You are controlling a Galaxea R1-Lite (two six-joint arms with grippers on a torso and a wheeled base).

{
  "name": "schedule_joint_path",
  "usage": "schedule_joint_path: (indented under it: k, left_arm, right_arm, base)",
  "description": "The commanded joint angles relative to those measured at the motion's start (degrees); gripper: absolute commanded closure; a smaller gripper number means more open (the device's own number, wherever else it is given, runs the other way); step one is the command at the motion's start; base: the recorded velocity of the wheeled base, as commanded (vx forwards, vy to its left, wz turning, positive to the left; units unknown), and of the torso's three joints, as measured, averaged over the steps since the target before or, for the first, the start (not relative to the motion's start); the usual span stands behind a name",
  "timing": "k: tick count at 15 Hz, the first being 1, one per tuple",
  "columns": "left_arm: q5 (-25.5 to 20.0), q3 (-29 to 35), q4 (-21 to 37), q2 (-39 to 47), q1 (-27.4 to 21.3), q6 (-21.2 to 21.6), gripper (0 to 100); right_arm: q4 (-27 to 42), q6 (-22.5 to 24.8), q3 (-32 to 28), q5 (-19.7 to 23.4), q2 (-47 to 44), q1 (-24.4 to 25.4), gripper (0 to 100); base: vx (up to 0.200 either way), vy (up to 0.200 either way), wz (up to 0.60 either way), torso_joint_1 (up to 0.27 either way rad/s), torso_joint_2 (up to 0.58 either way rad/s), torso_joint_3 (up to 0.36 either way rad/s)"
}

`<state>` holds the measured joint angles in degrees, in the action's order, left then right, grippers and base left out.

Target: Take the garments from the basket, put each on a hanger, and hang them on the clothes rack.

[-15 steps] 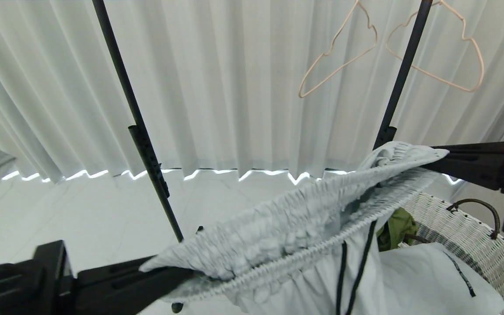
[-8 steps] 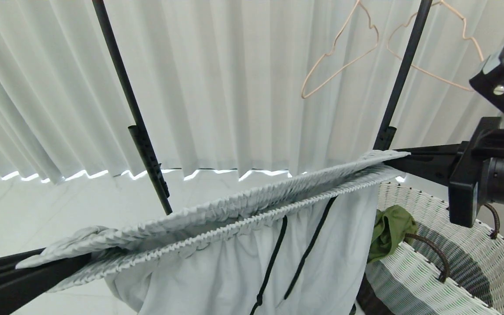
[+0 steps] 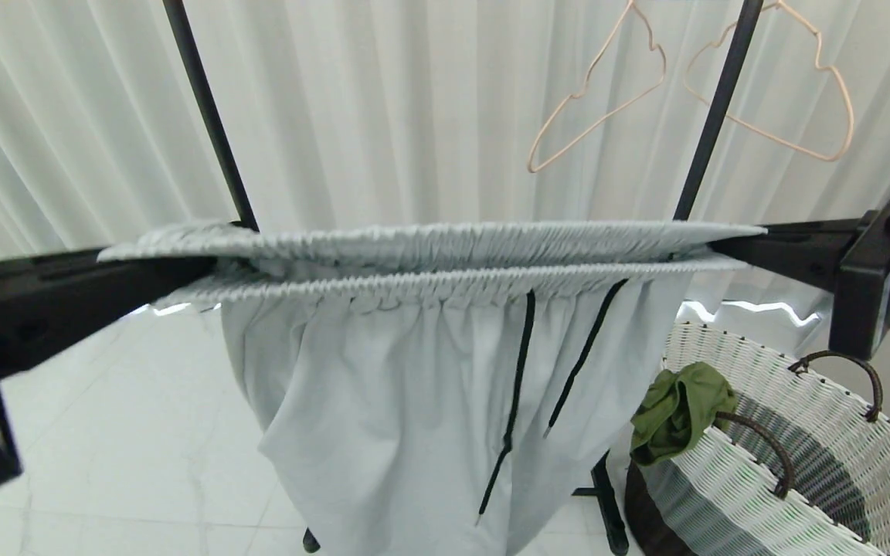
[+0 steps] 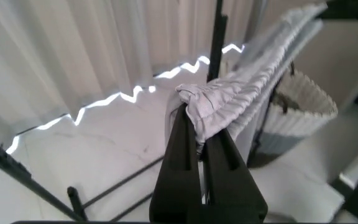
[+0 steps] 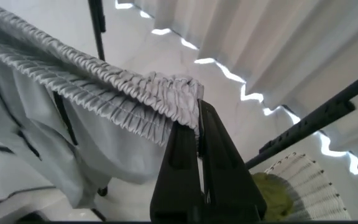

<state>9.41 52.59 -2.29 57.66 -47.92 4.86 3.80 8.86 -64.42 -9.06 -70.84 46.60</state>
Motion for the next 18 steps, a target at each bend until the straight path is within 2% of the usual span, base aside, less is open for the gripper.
schedule_joint_path:
  k: [1,3,5,7,9,11,12,15,16,18]
  left_arm:
    - [0.6,13.5,1.1,12.9,1.3,-1.5,100]
    - [0.8,28.2,13.2,16.6,1.3,-2.7,100]
    - [0.8,37.6,19.3,19.0,1.4,-5.2,100]
    - [1.0,38.6,20.2,18.7,1.4,-5.2,100]
    - [2.2,35.1,20.2,17.0,1.3,-4.3,100]
    - [7.7,32.4,19.8,16.7,1.2,0.1,100]
    - [9.7,32.4,19.8,17.0,0.5,0.8,100]
    - [11.1,34.2,17.8,18.2,-2.9,1.4,100]
    - [12.6,35.3,17.0,19.2,-4.4,1.4,100]
    - [14.6,37.8,15.8,21.9,-5.2,1.3,100]
  right_arm:
    - [0.3,0.1,-7.1,-0.1,-1.5,-1.6,100]
    - [0.9,0.2,-16.9,-0.5,-5.5,-2.0,100]
    - [1.1,0.5,-22.2,-2.0,-8.0,-1.9,100]
    - [2.0,2.5,-22.9,-2.0,-7.9,-1.5,100]
    - [5.2,4.2,-22.8,-2.0,-6.7,-0.1,100]
    - [8.1,4.3,-22.6,-2.1,-5.1,1.7,100]
    - [9.3,4.3,-22.7,-2.1,-4.4,2.0,100]
    - [14.6,4.3,-24.1,-2.5,0.1,2.3,100]
    - [17.1,4.2,-23.8,-2.2,2.4,4.2,100]
    - [21.5,4.0,-21.7,-2.2,6.2,12.5,100]
  base:
    - [0.0,0.0,0.0,0.0,0.0,0.0]
    - [0.0,0.0,0.0,0.0,0.0,0.0]
    - [0.0,0.0,0.0,0.0,0.0,0.0]
    - [0.0,0.0,0.0,0.0,0.0,0.0]
    - [0.0,0.0,0.0,0.0,0.0,0.0]
    - [0.0,0.0,0.0,0.0,0.0,0.0]
    - [0.0,0.0,0.0,0.0,0.0,0.0]
    - [0.0,0.0,0.0,0.0,0.0,0.0]
    - [0.0,0.0,0.0,0.0,0.0,0.0]
    - [0.0,0.0,0.0,0.0,0.0,0.0]
